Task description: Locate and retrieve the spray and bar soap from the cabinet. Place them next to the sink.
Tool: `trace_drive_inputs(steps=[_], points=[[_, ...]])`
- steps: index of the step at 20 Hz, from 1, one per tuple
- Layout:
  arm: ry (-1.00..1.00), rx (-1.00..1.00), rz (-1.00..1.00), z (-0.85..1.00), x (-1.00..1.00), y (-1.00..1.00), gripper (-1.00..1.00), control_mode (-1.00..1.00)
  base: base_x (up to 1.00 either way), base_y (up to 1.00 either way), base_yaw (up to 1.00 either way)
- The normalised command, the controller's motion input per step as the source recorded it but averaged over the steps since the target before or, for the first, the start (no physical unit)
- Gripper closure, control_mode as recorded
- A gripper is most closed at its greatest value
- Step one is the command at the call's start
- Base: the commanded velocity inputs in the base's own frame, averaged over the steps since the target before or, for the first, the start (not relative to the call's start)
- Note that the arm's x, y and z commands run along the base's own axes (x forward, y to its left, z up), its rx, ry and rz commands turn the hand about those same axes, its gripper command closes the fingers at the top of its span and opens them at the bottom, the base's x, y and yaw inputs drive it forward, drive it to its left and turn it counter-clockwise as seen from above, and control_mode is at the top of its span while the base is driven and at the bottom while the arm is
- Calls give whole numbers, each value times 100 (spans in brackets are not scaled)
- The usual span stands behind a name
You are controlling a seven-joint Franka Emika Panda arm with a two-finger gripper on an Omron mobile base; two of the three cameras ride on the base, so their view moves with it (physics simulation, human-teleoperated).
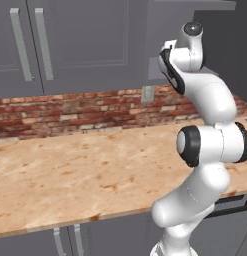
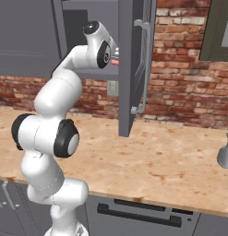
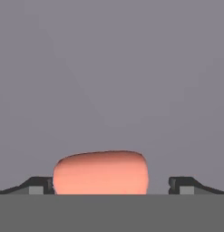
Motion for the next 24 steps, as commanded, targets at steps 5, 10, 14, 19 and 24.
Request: trace_drive_inputs(steps=[5,10,14,19,24], points=[[0,0,4,-4,33,-12,-100,-100,0,0,0],[2,0,1,-1,6,-2,100,-100,0,0,0],[1,0,0,0,4,0,100,-100,0,0,0],[0,0,0,0,-5,6,100,-100,0,0,0],[-3,0,0,0,-31,4,100,-100,0,0,0]])
